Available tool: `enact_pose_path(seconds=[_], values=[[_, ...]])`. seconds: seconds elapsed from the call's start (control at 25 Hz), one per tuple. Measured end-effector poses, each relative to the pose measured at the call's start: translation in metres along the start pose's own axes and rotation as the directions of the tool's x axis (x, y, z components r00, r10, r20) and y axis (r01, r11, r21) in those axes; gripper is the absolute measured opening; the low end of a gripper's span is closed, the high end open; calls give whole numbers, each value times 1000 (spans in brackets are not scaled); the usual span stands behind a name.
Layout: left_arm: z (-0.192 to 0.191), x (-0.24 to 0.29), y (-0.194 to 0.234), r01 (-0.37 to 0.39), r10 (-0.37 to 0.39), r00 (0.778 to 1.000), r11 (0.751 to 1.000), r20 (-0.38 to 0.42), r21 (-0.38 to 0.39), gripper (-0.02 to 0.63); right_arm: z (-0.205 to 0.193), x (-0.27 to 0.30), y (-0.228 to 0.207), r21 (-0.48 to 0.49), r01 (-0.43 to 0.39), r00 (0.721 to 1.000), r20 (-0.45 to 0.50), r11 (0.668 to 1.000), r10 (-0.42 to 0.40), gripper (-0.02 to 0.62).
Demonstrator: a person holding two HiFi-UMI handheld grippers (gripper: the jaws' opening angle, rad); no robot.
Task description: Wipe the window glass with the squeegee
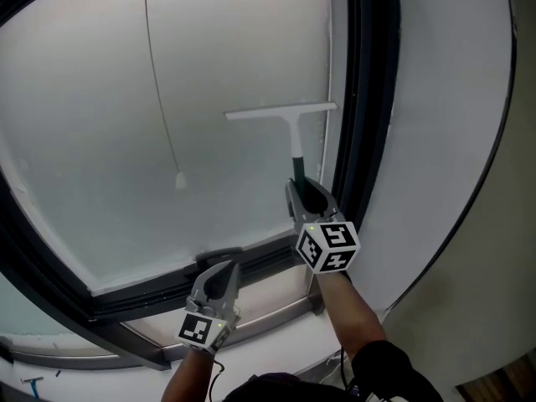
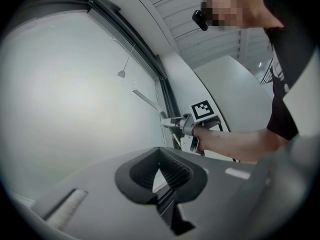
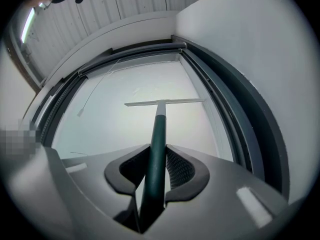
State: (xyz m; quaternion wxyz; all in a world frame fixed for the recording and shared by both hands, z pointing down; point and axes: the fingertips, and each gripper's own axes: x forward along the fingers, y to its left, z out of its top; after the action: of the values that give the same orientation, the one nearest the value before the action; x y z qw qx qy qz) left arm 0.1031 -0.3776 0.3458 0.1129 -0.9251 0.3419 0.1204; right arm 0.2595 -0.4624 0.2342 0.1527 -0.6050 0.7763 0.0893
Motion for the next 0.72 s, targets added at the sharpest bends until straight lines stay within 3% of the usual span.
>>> enact_pose_path(seconds=[0.72], values=[[-7, 5, -1, -13, 14, 1000, 1000, 21, -21, -2, -35, -25, -2, -20, 7, 998, -63, 1000, -8, 95]])
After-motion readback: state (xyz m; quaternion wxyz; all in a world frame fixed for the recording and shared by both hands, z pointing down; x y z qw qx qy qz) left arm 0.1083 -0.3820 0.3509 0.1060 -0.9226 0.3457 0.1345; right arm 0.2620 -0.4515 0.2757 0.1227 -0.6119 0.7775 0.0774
